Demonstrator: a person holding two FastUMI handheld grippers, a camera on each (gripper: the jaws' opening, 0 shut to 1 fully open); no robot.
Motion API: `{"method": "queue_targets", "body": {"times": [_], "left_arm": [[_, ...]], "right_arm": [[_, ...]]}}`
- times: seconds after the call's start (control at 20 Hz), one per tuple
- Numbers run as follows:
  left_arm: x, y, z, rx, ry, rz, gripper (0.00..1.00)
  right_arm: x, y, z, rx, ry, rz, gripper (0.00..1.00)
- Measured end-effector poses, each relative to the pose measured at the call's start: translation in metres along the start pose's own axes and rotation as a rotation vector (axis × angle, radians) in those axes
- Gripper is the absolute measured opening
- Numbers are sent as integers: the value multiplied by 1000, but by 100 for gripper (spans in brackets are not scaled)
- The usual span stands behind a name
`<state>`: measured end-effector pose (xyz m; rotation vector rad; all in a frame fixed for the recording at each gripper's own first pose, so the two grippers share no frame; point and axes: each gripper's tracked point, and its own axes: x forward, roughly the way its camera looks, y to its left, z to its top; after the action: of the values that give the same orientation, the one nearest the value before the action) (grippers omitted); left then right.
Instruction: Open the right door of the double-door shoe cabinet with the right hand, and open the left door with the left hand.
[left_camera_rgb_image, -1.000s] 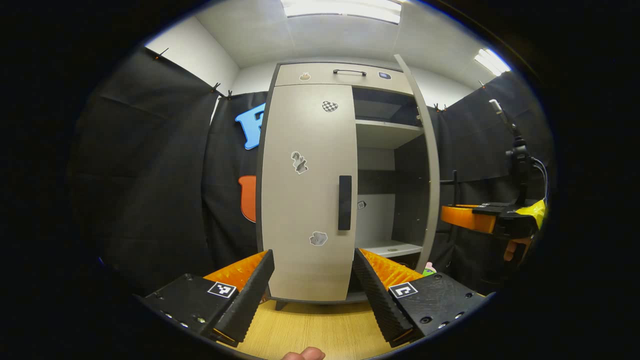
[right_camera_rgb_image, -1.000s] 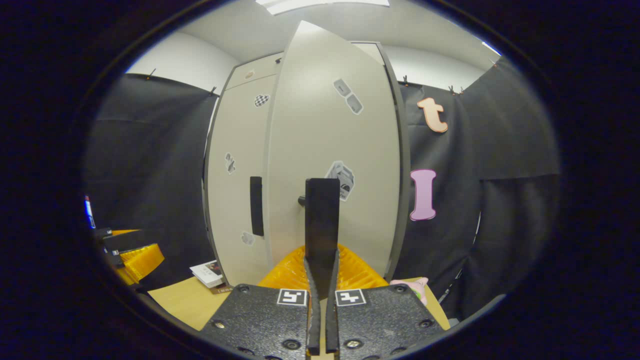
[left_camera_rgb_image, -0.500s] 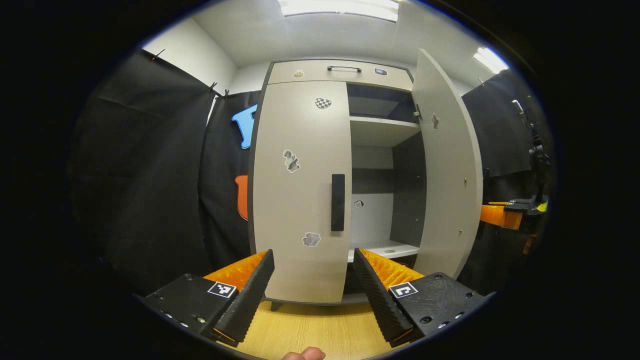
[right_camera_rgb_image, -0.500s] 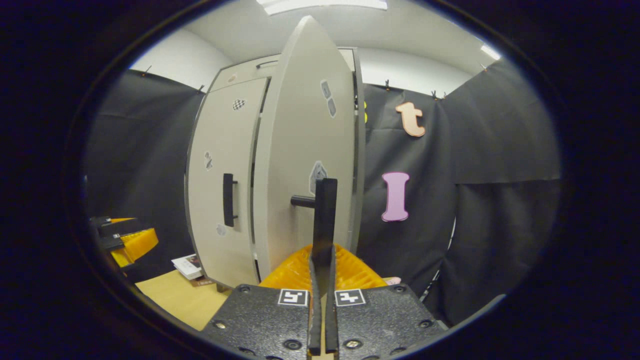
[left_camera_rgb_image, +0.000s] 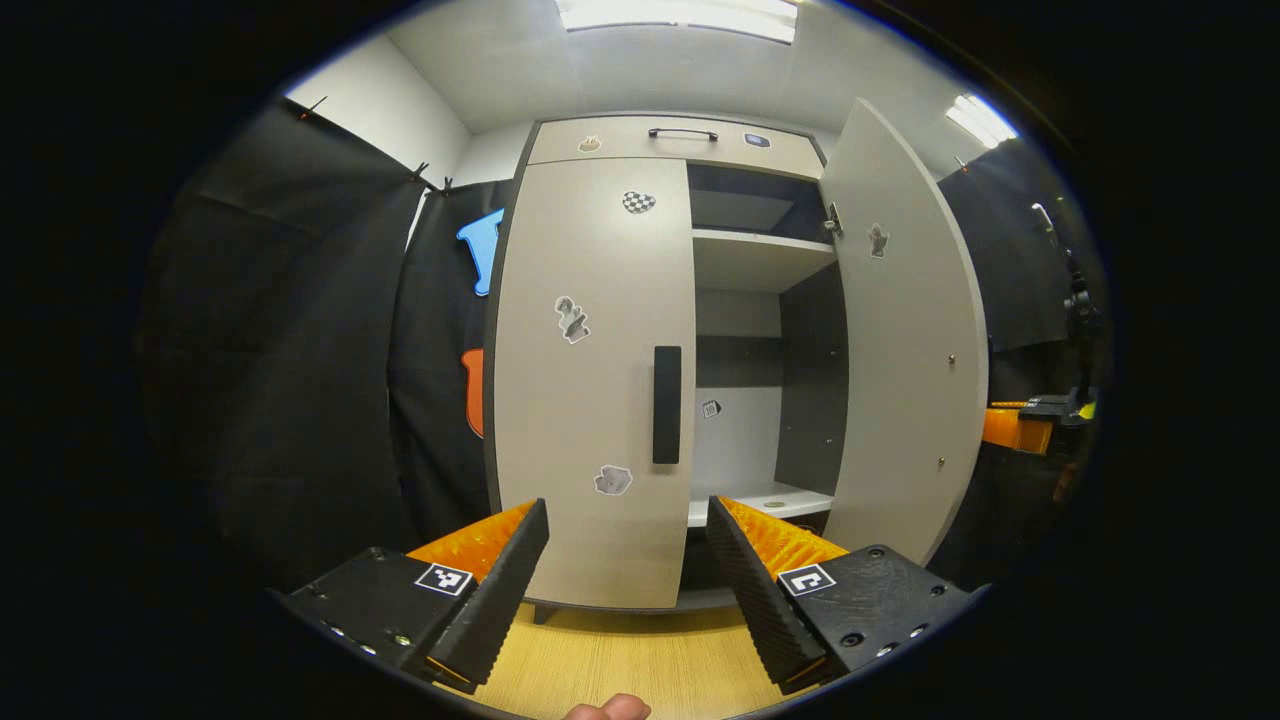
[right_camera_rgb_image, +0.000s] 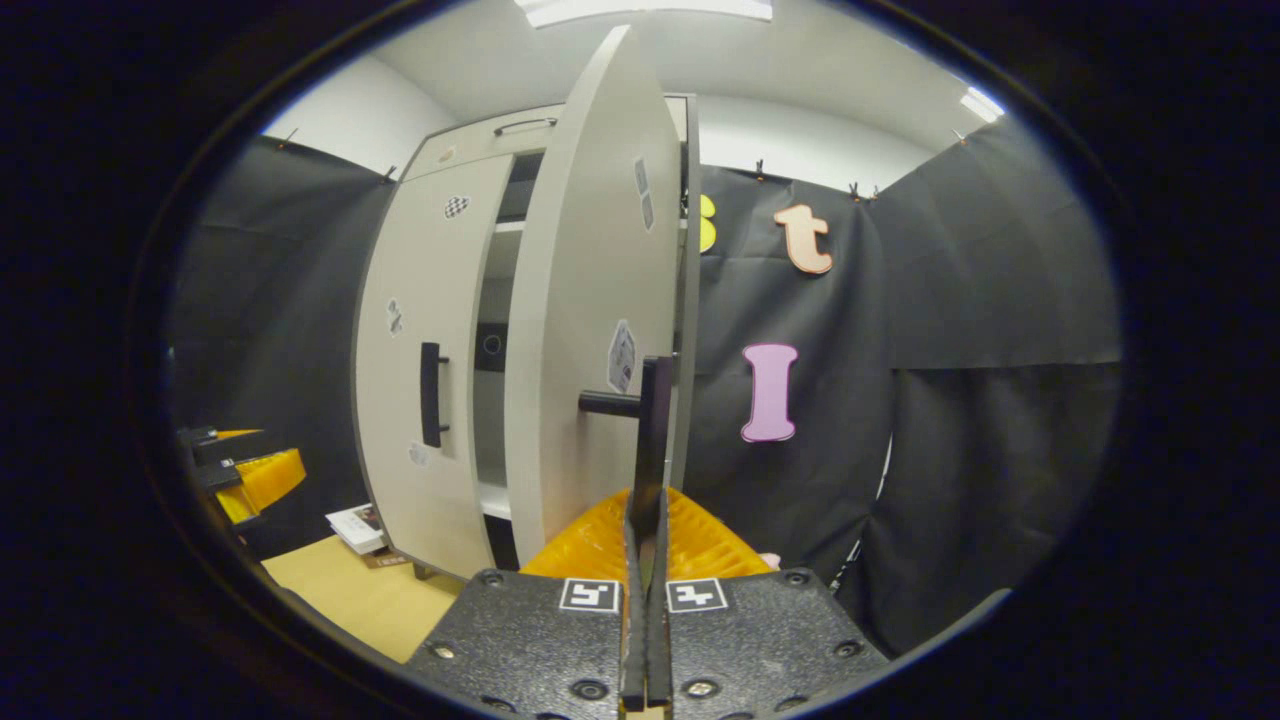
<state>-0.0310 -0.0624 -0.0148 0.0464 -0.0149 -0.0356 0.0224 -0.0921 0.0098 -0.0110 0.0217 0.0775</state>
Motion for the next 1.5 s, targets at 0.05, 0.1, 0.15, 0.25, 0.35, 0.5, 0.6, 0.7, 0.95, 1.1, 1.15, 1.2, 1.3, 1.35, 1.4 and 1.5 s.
{"method": "queue_targets", "body": {"times": [0.05, 0.1, 0.15, 0.25, 0.35, 0.5, 0.6, 0.7, 0.95, 1.1, 1.15, 1.2, 1.3, 1.35, 1.4, 1.5], "left_arm": [[1, 0, 1, 0, 0, 0, 95], [1, 1, 1, 1, -2, 3, 95], [3, 1, 2, 2, -4, 5, 95], [5, 0, 1, -1, -3, 4, 95], [7, 2, 0, -4, -1, 7, 95], [10, 3, -3, -4, -1, 6, 95], [12, 4, -3, -1, -1, 11, 95], [12, 5, -5, -6, 2, 13, 95], [12, 7, -6, -8, 2, 16, 95], [11, 10, -10, -4, 6, 18, 95], [11, 12, -12, -5, 11, 19, 95], [11, 14, -13, -10, 13, 19, 95], [11, 17, -14, -25, 11, 21, 95], [11, 19, -14, -30, 10, 20, 95], [11, 19, -14, -30, 12, 18, 95], [10, 23, -13, -23, 12, 18, 95]], "right_arm": [[0, -1, 0, 8, 0, 1, 4], [1, -2, 0, 13, 1, 1, 4], [0, -4, 0, 14, 0, 0, 4], [0, -6, 0, 7, -1, -9, 4], [1, -10, -1, 5, -3, -20, 4], [1, -19, -1, 14, -3, -37, 4], [1, -25, -2, 12, -2, -52, 4], [1, -35, -2, 13, -6, -75, 4], [-6, -39, -10, 67, 3, -70, 4], [-39, -38, -3, 27, -37, -119, 4], [-52, -32, 0, 7, -49, -121, 4], [-64, -23, 2, 0, -57, -113, 4], [-76, 4, 2, 17, -59, -61, 4], [-76, 15, 3, 30, -65, -46, 4], [-74, 22, 3, 42, -68, -40, 4], [-68, 40, -3, 45, -67, -16, 4]]}}
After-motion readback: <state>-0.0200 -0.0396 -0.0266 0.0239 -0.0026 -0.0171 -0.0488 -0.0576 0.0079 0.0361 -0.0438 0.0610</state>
